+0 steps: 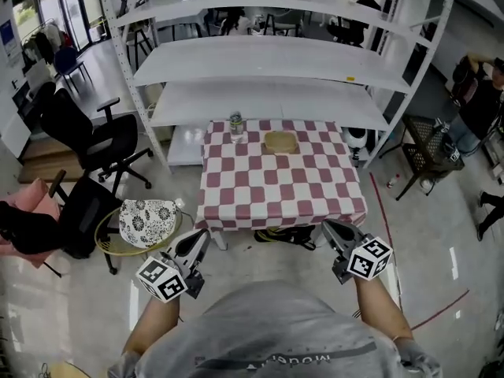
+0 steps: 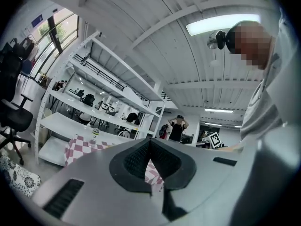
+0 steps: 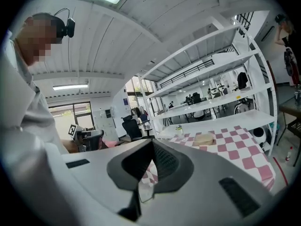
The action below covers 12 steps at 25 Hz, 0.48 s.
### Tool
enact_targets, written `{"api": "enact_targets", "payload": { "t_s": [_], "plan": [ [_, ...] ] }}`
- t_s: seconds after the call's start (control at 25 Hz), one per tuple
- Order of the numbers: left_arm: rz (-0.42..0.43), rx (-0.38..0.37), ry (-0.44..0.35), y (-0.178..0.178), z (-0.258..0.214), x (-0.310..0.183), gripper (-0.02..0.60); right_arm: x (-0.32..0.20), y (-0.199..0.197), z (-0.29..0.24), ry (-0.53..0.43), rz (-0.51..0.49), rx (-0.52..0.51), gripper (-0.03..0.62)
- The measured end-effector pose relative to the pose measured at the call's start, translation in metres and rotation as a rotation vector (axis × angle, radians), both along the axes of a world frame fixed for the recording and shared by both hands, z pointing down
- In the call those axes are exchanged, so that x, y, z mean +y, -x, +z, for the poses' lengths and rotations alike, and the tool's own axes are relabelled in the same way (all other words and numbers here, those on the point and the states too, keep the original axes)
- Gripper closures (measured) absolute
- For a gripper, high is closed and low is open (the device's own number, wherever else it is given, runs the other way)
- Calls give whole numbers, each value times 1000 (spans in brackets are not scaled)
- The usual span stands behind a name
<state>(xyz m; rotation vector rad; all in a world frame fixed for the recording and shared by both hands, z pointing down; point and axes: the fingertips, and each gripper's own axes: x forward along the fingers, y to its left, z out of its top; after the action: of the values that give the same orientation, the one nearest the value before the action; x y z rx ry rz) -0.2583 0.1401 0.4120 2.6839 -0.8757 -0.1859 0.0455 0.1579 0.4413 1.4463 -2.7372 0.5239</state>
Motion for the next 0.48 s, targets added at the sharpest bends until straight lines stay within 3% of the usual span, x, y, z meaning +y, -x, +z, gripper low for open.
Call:
{"api": "enact_targets", "payload": {
  "t_s": [0.24, 0.48],
  "plan": [
    [7, 23, 14, 43, 7, -48, 581, -48, 41, -1, 17, 1, 29, 569],
    [-22, 29, 32, 53, 11, -65, 581, -69, 44, 5, 40, -6, 40, 569]
  ]
}}
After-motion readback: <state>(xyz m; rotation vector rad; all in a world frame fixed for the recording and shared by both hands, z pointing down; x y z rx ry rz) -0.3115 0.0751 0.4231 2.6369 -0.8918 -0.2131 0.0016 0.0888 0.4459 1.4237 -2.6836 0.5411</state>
